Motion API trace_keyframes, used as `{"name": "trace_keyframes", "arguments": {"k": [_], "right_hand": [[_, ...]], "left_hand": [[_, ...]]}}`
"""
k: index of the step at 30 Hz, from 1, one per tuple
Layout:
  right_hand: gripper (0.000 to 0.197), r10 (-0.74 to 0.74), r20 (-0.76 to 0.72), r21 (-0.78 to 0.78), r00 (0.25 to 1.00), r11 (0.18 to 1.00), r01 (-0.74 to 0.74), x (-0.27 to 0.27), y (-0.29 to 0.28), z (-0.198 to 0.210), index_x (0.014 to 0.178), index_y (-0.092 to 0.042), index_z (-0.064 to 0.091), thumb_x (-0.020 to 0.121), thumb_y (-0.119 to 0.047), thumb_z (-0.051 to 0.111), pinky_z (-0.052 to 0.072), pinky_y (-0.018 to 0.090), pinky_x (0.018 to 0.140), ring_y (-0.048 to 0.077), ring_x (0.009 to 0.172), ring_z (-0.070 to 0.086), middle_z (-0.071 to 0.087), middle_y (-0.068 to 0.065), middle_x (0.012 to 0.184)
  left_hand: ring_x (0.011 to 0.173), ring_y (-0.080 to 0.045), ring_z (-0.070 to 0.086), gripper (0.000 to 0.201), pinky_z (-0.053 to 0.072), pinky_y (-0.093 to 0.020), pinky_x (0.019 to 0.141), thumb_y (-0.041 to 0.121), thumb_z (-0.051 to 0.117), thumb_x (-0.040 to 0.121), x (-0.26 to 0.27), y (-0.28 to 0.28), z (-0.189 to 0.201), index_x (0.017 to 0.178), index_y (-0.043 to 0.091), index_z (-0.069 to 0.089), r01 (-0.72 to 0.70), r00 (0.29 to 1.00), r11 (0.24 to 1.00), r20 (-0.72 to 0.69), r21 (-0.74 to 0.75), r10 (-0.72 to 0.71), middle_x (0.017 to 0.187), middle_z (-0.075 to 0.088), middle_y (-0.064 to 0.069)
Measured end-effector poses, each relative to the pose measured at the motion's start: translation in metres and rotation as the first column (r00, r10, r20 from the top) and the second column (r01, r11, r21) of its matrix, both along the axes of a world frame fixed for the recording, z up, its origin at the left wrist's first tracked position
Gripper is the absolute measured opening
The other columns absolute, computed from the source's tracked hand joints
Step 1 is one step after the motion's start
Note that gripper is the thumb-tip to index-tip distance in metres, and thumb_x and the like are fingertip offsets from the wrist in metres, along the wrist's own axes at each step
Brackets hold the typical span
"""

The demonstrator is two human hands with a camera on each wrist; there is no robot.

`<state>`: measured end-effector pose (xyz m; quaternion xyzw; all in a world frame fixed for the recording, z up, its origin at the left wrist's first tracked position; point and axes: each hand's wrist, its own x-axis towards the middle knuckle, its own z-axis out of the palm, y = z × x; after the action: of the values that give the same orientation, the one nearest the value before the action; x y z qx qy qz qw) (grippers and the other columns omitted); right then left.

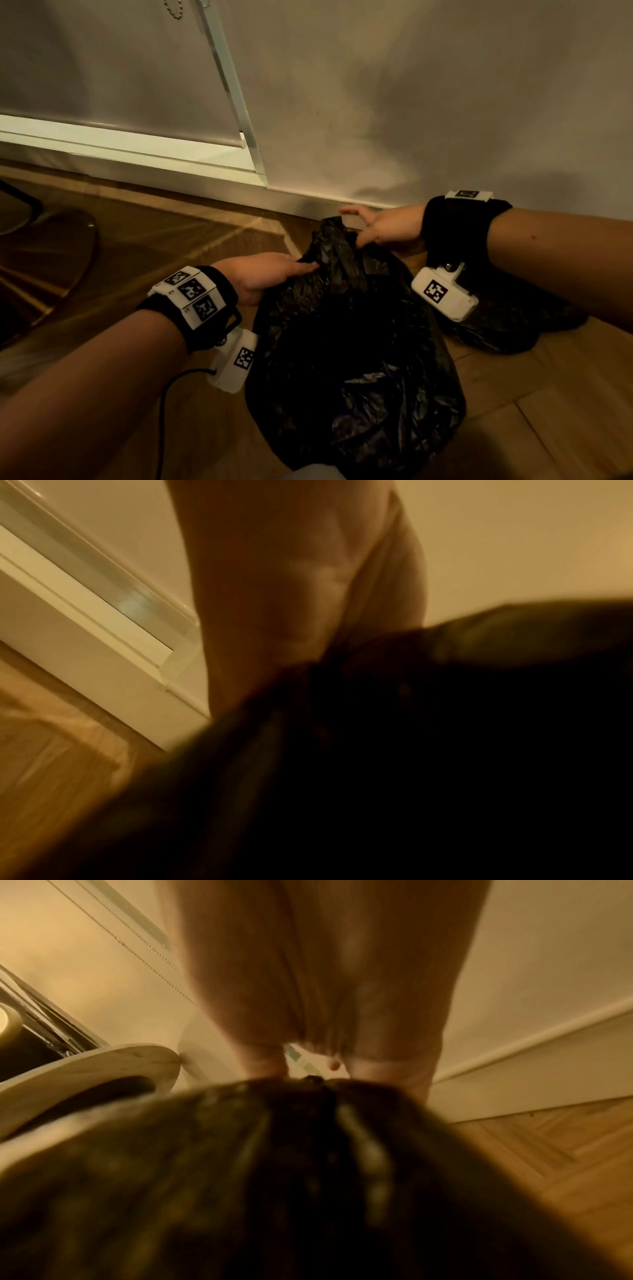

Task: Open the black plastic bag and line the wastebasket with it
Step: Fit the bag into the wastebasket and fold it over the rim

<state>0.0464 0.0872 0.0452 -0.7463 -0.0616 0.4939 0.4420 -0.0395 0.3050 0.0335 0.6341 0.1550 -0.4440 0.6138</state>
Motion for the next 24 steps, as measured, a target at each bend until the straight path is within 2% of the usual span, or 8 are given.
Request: {"name": "trace_keyframes", "arguments": {"k": [3, 6, 10, 14, 17, 19, 21, 24], "right_hand": [[0.082, 0.063, -0.114, 0.183, 0.992, 0.982, -0.041, -0.002, -0.007, 0.008, 0.14, -0.061, 0.016, 0.081, -0.036, 0.067, 0.039, 0.052, 0.107, 0.034, 0.133, 0.042, 0.009, 0.002, 0.16], [0.086, 0.366, -0.06, 0.085, 0.929, 0.929, -0.361, -0.012, 0.001, 0.008, 0.143, -0.052, 0.024, 0.071, -0.058, 0.071, 0.039, 0.044, 0.11, 0.021, 0.133, 0.045, 0.037, -0.002, 0.151], [0.037, 0.325, -0.091, -0.085, 0.941, 0.939, -0.332, -0.021, 0.013, 0.003, 0.107, -0.014, 0.064, 0.09, -0.045, 0.054, 0.053, 0.031, 0.088, 0.012, 0.084, 0.07, 0.072, 0.001, 0.097], [0.032, 0.29, 0.037, -0.185, 0.956, 0.942, -0.279, -0.016, 0.014, 0.0, 0.088, -0.01, 0.066, 0.093, -0.039, 0.054, 0.053, 0.023, 0.068, 0.007, 0.061, 0.066, 0.07, -0.001, 0.075], [0.028, 0.245, 0.034, -0.162, 0.969, 0.958, -0.237, -0.017, 0.017, -0.003, 0.085, -0.008, 0.065, 0.096, -0.03, 0.052, 0.053, 0.021, 0.061, 0.006, 0.055, 0.065, 0.07, -0.003, 0.066], [0.027, 0.265, 0.071, -0.185, 0.962, 0.951, -0.248, -0.02, 0.021, -0.006, 0.097, -0.004, 0.066, 0.097, -0.026, 0.05, 0.053, 0.025, 0.071, 0.007, 0.063, 0.065, 0.07, -0.004, 0.071], [0.032, 0.314, 0.136, -0.196, 0.939, 0.938, -0.286, -0.02, 0.023, -0.004, 0.121, -0.005, 0.059, 0.098, -0.025, 0.049, 0.046, 0.031, 0.09, 0.012, 0.088, 0.061, 0.066, 0.0, 0.095], [0.06, 0.323, 0.103, -0.103, 0.941, 0.944, -0.313, -0.018, 0.013, 0.01, 0.142, -0.027, 0.037, 0.088, -0.039, 0.06, 0.044, 0.033, 0.103, 0.017, 0.119, 0.053, 0.053, 0.0, 0.129]], "left_hand": [[0.086, -0.019, 0.073, 0.031, 0.058, -0.029, 0.082, 0.026, 0.05, 0.096, -0.001, 0.002, -0.002, 0.105, 0.001, 0.066, -0.052, 0.998, 0.998, -0.044, -0.024, 0.05, 0.098, 0.076, -0.011], [0.083, -0.019, 0.074, 0.031, 0.059, -0.027, 0.074, 0.024, 0.048, 0.097, -0.003, -0.003, 0.001, 0.109, 0.001, 0.065, -0.045, 0.996, 0.999, -0.079, -0.009, 0.044, 0.097, 0.076, -0.012], [0.078, -0.018, 0.073, 0.03, 0.057, -0.027, 0.075, 0.023, 0.044, 0.099, -0.002, -0.009, 0.01, 0.106, 0.003, 0.065, -0.044, 0.997, 0.998, -0.056, 0.035, 0.046, 0.091, 0.076, -0.011], [0.101, -0.015, 0.07, 0.038, 0.054, -0.028, 0.087, 0.043, 0.05, 0.093, -0.004, -0.005, 0.024, 0.115, 0.016, 0.064, 0.068, 0.997, 0.997, 0.032, -0.039, -0.067, 0.109, 0.074, -0.004], [0.11, -0.018, 0.067, 0.036, 0.051, -0.031, 0.098, 0.036, 0.055, 0.095, -0.006, -0.008, 0.02, 0.12, 0.011, 0.063, 0.199, 0.978, 0.98, 0.068, 0.012, -0.2, 0.12, 0.07, -0.01], [0.103, -0.021, 0.069, 0.037, 0.054, -0.03, 0.092, 0.033, 0.055, 0.096, -0.005, -0.009, 0.01, 0.117, 0.005, 0.065, 0.202, 0.976, 0.977, 0.064, 0.072, -0.207, 0.117, 0.07, -0.015], [0.092, -0.019, 0.071, 0.036, 0.057, -0.027, 0.083, 0.03, 0.054, 0.097, -0.004, -0.009, 0.005, 0.115, 0.001, 0.066, 0.162, 0.984, 0.982, 0.055, 0.102, -0.168, 0.11, 0.071, -0.016], [0.088, -0.019, 0.07, 0.038, 0.056, -0.028, 0.081, 0.027, 0.051, 0.098, -0.004, -0.006, 0.0, 0.117, -0.004, 0.063, 0.122, 0.991, 0.989, 0.037, 0.085, -0.125, 0.112, 0.069, -0.018]]}}
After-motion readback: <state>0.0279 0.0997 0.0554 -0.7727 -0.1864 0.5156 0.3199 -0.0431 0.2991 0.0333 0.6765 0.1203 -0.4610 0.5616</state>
